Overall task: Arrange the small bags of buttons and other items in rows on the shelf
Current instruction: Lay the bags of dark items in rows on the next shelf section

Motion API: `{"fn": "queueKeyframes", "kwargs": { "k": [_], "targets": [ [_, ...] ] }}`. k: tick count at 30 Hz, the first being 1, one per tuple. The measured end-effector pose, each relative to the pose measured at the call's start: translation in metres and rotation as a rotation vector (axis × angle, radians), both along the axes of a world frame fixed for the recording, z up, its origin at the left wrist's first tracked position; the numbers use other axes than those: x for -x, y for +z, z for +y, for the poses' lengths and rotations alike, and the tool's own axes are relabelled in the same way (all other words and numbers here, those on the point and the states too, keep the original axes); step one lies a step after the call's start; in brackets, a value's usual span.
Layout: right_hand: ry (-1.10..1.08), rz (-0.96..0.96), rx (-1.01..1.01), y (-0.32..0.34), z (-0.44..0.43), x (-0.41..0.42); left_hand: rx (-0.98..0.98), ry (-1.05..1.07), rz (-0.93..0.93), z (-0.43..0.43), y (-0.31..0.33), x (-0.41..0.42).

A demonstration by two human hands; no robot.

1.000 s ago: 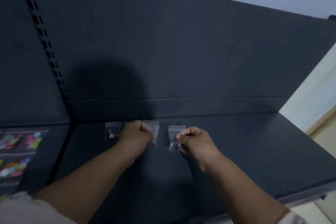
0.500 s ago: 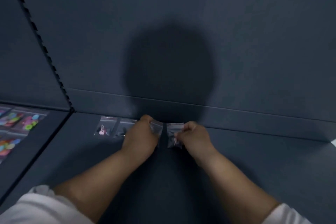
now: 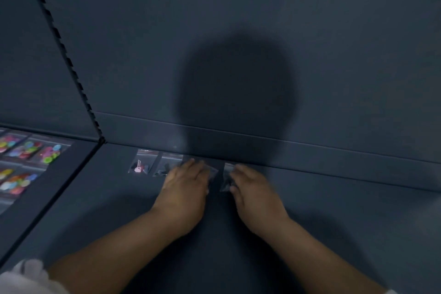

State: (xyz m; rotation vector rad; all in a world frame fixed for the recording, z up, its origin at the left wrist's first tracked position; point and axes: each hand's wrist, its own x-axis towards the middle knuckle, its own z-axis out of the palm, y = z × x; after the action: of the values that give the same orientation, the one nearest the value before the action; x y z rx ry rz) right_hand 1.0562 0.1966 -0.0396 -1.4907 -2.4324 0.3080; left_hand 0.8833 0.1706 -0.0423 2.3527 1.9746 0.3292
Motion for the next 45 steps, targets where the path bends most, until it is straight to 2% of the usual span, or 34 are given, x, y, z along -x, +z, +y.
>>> {"fn": "queueKeyframes", "kwargs": {
  "k": [3,5,13,35,45],
  "targets": [
    [0.081,-0.176,0.083,-0.008,-0.004,-0.004,0.216,-0.108,0.076,-0.008,-0.008,-0.001],
    [0.103,-0.222,0.118,-0.011,-0.004,-0.005,0.251,-0.12,0.086,-0.007,-0.007,-0.002],
    [0.156,-0.263,0.085,-0.016,-0.001,-0.005,0.247,-0.087,0.071,-0.004,-0.01,-0.001],
    [0.18,-0.195,0.133,-0.011,0.011,-0.002,0.264,-0.035,0.029,0.001,-0.003,0.003],
    [0.191,-0.161,0.019,-0.001,0.006,0.012,0.168,0.016,-0.018,-0.01,0.009,0.016]
  ]
}}
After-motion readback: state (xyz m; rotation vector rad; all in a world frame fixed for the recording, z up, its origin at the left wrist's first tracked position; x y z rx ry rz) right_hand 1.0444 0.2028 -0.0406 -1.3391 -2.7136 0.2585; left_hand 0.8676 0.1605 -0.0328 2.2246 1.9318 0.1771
